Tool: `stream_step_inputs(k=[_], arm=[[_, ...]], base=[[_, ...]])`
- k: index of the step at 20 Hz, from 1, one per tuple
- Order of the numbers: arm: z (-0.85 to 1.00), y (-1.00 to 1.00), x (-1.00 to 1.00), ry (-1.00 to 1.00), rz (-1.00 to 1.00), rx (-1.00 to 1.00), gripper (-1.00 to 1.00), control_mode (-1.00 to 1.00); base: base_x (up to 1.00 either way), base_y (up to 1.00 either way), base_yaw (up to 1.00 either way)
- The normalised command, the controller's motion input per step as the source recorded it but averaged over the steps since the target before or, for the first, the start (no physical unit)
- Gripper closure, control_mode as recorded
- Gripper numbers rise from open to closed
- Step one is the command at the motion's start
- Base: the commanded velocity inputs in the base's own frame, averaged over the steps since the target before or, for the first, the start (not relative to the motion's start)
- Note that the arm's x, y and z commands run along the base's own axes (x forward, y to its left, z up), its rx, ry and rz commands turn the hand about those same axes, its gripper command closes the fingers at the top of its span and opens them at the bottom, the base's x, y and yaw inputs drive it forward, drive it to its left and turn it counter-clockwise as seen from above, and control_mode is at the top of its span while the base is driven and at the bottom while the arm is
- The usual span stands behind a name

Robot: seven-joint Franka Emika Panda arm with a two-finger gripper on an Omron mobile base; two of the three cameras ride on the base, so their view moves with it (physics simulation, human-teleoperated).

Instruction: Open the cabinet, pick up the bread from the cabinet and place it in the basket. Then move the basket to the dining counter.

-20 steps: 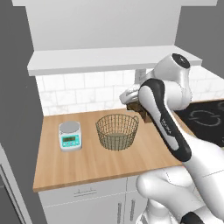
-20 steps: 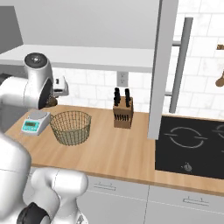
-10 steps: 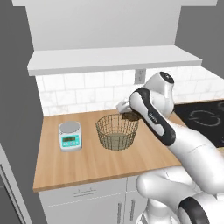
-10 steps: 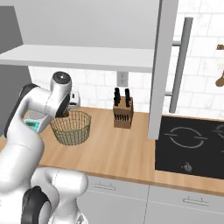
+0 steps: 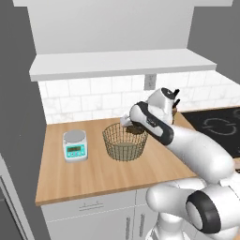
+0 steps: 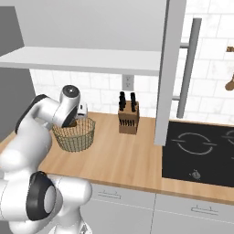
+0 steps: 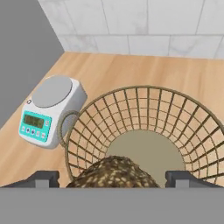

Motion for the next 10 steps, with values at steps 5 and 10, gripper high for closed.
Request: stream_step_inputs(k=[5, 10], arm=[[-0.37, 0.00, 0.39, 0.03, -0.01, 0.00, 1.00, -1.00], [-0.38, 0.04, 0.19, 0.06, 0.00, 0.00, 1.00, -1.00]], base=[[0.00, 0.00, 0.00], [0.00, 0.00, 0.00]])
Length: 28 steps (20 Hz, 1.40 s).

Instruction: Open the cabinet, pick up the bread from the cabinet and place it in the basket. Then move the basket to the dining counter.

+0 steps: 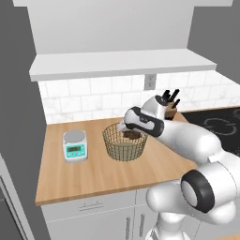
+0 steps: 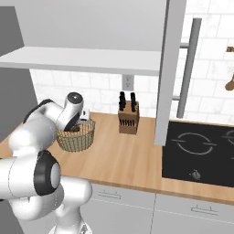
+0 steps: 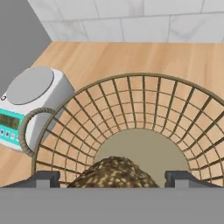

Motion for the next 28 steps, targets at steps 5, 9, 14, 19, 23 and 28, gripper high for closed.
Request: stream_step_inputs(k=[5, 9, 14, 19, 23, 28], arm=[[-0.21, 0.00, 0.17, 0.07, 0.00, 0.00, 1.00, -1.00], [-0.28, 0.08, 0.07, 0.00, 0.00, -0.02, 1.00, -1.00], [-0.41, 0.32, 0.19, 0.00, 0.00, -0.05, 1.00, -1.00], [-0.12, 0.22, 0.33, 0.00, 0.00, -0.05, 1.00, -1.00], [-0.01, 0.00, 0.32, 0.00, 0.00, -0.05, 1.00, -1.00], [0.00, 0.00, 0.08, 0.00, 0.00, -0.03, 1.00, -1.00]], base=[[0.00, 0.00, 0.00], [0.00, 0.00, 0.00], [0.00, 0.00, 0.00], [0.00, 0.00, 0.00], [0.00, 0.00, 0.00], [0.00, 0.00, 0.00]])
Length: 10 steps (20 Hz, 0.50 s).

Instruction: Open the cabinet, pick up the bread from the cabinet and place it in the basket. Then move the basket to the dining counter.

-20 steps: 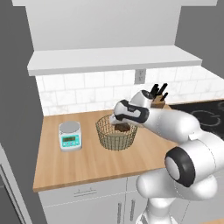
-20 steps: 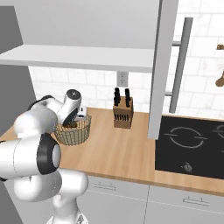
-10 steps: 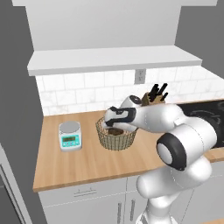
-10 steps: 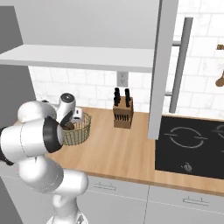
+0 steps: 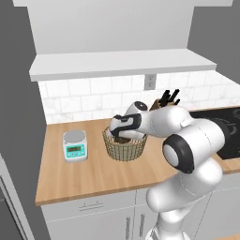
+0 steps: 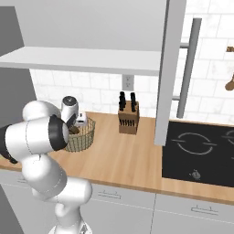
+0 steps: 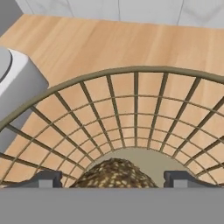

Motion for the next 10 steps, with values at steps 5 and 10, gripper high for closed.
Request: stream_step_inputs(k=[5, 10], arm=[[-0.09, 0.00, 0.03, 0.00, 0.00, 0.00, 1.00, -1.00], [-0.35, 0.00, 0.13, 0.03, 0.00, 0.00, -1.00, -1.00]], base=[[0.00, 0.00, 0.00], [0.00, 0.00, 0.00]])
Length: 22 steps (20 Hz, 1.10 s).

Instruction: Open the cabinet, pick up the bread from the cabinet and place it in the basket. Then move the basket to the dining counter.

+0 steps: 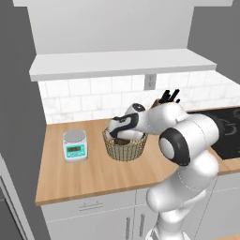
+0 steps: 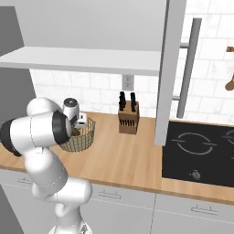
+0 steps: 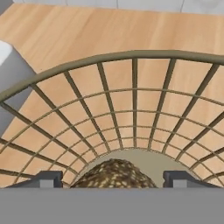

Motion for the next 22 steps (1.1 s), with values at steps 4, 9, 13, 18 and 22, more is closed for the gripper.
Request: stream_step_inputs(k=[4, 9, 13, 18, 22], arm=[[-0.16, 0.00, 0.17, 0.01, 0.00, 0.00, -1.00, -1.00], [0.00, 0.00, 0.00, 0.00, 0.00, 0.00, -1.00, -1.00], [0.00, 0.09, 0.18, -0.02, 0.00, 0.00, -1.00, -1.00], [0.18, 0.05, 0.13, -0.03, 0.00, 0.00, -1.00, -1.00], [0.32, -0.01, -0.60, -0.03, 0.00, -0.02, -1.00, -1.00]], base=[[0.00, 0.00, 0.00], [0.00, 0.00, 0.00], [0.00, 0.00, 0.00], [0.00, 0.00, 0.00], [0.00, 0.00, 0.00]])
